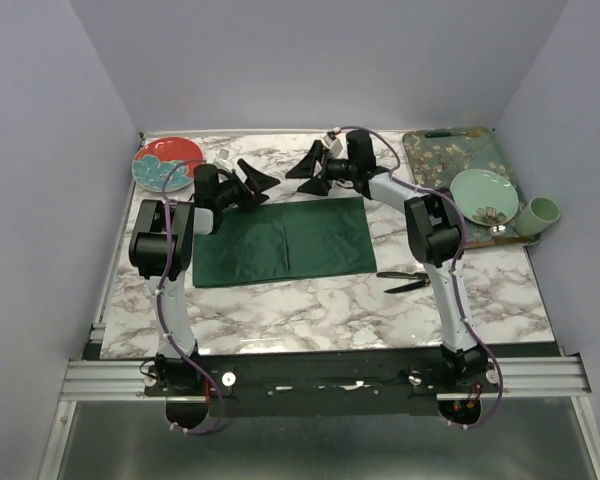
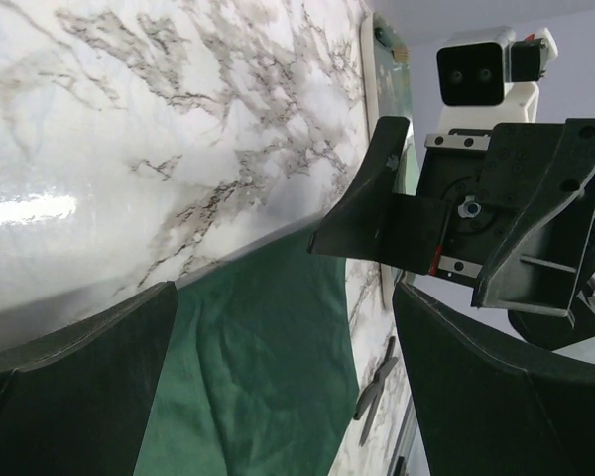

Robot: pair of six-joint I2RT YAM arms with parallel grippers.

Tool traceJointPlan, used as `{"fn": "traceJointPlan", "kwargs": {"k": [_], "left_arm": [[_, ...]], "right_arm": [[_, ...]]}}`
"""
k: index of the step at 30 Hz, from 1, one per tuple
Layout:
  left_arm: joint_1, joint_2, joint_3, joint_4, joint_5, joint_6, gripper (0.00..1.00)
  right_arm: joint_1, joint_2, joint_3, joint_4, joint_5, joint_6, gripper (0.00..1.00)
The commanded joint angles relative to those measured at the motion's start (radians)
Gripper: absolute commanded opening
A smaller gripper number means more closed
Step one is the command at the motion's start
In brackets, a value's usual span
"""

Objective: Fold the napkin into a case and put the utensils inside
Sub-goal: Smooth out the rectangle-folded napkin at the center of the board.

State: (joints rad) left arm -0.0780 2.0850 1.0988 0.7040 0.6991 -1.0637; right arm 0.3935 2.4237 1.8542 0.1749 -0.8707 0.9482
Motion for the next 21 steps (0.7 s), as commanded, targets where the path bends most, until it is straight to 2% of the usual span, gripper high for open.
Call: {"fn": "traceJointPlan", "kwargs": {"k": [1,13,21], "left_arm": [[0.006,0.066,-0.007,0.084,0.008,-0.059,0.99],[0.07,0.104,-0.06,0.11,0.069,-0.055,0.99],[0.199,0.066,-0.093,0.057,0.117,0.019,0.99]], "right_arm": [[0.004,0.072,-0.035,0.077,-0.044,0.066,1.0],[-0.05,0.081,-0.105,-0.012,0.064,0.035,1.0],[-0.073,0.061,-0.113,-0.061,0.104,0.014,1.0]]}}
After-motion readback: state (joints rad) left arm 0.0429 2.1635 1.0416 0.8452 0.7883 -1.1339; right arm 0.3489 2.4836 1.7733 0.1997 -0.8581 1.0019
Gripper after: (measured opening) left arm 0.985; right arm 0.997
